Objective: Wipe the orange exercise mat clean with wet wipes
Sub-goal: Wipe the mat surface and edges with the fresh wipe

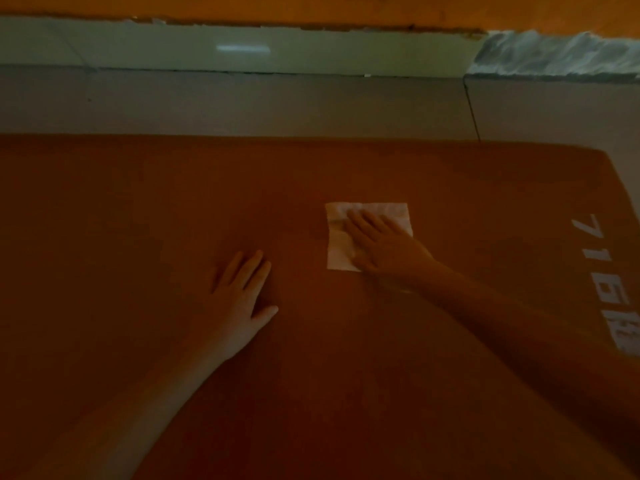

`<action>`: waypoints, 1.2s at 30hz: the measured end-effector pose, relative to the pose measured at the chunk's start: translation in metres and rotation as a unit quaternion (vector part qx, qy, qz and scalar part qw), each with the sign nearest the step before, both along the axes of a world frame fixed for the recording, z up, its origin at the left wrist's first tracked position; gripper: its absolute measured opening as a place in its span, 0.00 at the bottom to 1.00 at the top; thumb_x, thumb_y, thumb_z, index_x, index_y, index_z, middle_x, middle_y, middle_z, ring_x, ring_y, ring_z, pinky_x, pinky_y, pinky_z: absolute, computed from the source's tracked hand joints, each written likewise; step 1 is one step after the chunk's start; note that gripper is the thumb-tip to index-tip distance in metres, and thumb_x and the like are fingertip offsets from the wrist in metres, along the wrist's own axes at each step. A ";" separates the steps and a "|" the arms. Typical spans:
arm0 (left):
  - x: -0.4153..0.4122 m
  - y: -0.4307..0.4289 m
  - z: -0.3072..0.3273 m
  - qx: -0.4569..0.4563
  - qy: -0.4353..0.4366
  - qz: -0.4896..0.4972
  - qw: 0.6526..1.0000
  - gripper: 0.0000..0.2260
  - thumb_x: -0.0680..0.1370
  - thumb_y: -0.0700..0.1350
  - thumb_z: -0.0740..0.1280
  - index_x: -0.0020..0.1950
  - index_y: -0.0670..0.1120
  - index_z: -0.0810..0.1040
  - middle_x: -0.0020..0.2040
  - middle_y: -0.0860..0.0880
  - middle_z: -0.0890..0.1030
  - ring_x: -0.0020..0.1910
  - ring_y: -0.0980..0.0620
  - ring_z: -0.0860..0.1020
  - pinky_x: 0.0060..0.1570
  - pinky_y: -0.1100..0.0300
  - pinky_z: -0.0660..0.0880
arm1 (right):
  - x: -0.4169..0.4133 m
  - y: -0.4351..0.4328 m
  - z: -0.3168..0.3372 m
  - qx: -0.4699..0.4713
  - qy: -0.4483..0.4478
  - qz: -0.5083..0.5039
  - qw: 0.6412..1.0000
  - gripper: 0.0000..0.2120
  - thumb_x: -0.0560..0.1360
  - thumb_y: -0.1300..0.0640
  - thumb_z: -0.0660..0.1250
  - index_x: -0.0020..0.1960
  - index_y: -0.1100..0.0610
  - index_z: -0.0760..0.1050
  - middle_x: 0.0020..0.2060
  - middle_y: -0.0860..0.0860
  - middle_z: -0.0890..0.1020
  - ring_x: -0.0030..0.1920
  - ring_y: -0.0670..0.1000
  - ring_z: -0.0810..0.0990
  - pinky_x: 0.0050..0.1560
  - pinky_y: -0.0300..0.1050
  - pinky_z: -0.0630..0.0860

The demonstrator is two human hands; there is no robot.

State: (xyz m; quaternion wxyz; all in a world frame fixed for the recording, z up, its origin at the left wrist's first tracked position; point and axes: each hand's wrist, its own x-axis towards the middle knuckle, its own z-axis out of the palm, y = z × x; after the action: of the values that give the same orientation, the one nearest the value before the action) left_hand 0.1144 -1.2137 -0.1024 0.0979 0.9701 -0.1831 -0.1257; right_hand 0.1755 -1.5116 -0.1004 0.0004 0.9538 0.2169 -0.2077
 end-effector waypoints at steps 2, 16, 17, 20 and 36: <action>0.000 0.000 0.000 0.003 -0.009 -0.006 1.000 0.33 0.77 0.61 0.63 0.77 0.48 0.59 0.78 0.50 0.54 0.77 0.45 0.52 0.72 0.43 0.46 | 0.021 -0.011 0.001 -0.017 -0.008 -0.044 0.999 0.33 0.76 0.37 0.32 0.76 0.52 0.33 0.75 0.51 0.36 0.76 0.51 0.36 0.76 0.58 0.42; -0.001 -0.003 -0.009 0.031 -0.068 -0.007 0.997 0.35 0.67 0.56 0.76 0.70 0.44 0.72 0.73 0.45 0.68 0.71 0.41 0.65 0.63 0.37 0.64 | 0.093 -0.002 0.008 0.013 -0.011 -0.107 0.994 0.29 0.83 0.46 0.47 0.78 0.55 0.40 0.78 0.53 0.41 0.77 0.53 0.39 0.75 0.57 0.44; -0.001 -0.004 -0.009 0.033 -0.069 -0.007 0.997 0.35 0.67 0.56 0.76 0.70 0.44 0.73 0.73 0.45 0.69 0.71 0.40 0.66 0.63 0.37 0.65 | 0.101 -0.005 0.007 0.015 -0.007 -0.138 0.990 0.29 0.83 0.46 0.46 0.78 0.55 0.39 0.78 0.53 0.40 0.77 0.53 0.39 0.75 0.57 0.43; -0.001 -0.004 -0.008 0.031 -0.069 -0.007 0.997 0.34 0.67 0.56 0.76 0.69 0.44 0.73 0.72 0.45 0.69 0.70 0.39 0.67 0.62 0.36 0.65 | 0.123 0.005 0.004 0.042 0.032 -0.211 0.976 0.29 0.83 0.46 0.45 0.79 0.54 0.38 0.78 0.53 0.39 0.77 0.55 0.37 0.74 0.60 0.41; -0.002 -0.006 -0.010 -0.001 -0.074 0.001 0.997 0.35 0.65 0.53 0.78 0.68 0.43 0.74 0.71 0.43 0.70 0.70 0.40 0.64 0.62 0.35 0.64 | 0.083 -0.008 -0.001 0.125 -0.088 -0.208 0.966 0.24 0.83 0.53 0.50 0.78 0.55 0.52 0.78 0.53 0.53 0.77 0.55 0.48 0.75 0.55 0.51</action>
State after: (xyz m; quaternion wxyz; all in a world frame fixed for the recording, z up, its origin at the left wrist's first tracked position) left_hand 0.1126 -1.2198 -0.1123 0.0848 0.9769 -0.1889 -0.0531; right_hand 0.2585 -1.5192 -0.1009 -0.1436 0.9849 0.0367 -0.0899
